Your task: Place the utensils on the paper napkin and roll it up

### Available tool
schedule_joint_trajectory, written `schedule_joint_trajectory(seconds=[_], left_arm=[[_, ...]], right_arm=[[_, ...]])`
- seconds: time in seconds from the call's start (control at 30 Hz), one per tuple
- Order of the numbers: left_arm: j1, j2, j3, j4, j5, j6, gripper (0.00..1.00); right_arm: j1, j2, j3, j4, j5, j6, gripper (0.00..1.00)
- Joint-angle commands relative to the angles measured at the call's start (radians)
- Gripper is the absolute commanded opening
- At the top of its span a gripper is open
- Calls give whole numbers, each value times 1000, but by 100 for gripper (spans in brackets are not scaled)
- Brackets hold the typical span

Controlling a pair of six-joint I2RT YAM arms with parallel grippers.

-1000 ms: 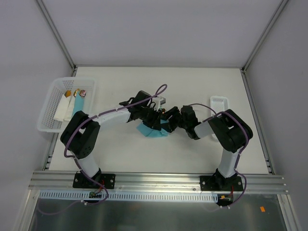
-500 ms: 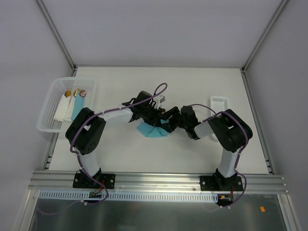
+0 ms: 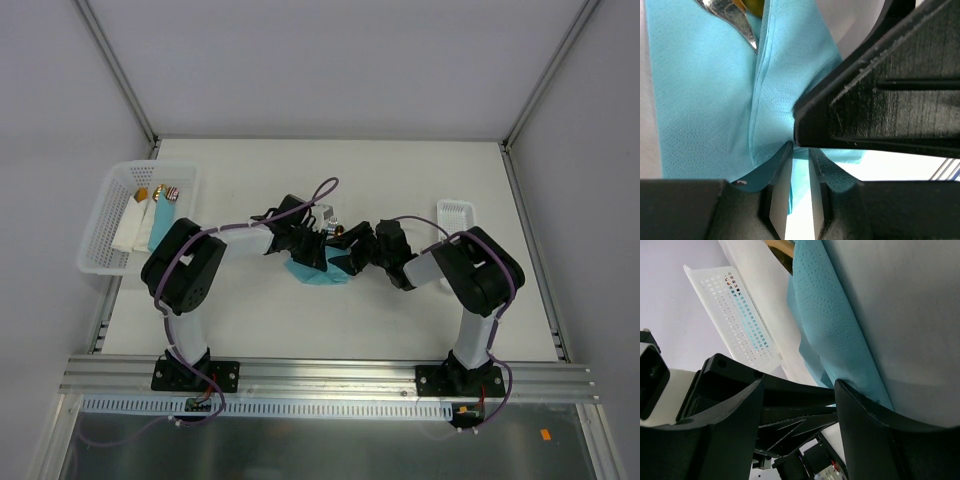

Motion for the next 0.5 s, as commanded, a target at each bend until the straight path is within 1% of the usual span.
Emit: schedule_joint_trajectory(seconds=[0.0,0.13,0.23,0.27,0.3,0.33,0.43,0.47], left_arm=[[5,54,13,-32,-9,-13,20],[7,63,19,-39,-6,-13,20],[8,67,26,-46,-5,-13,20],[8,69,26,-47,-5,-12,19],[8,72,30,-50,-3,-12,19],[10,74,32,-52,-3,-12,19],[8,78,38,-58,0,-13,18],[10,83,39,-59,1,-13,18]], right_arm=[[-8,-13,5,23,-21,-22,62],[-31,-65,6,27,-47,-62,58],[-54,-101,0,24,-78,-100,52],[-59,-107,-1,17,-96,-109,46],[-63,-113,-1,3,-106,-123,42],[-69,-127,0,-32,-122,-156,35],[-69,-159,20,-112,-147,-226,26],[-69,-165,26,-172,-159,-274,21]])
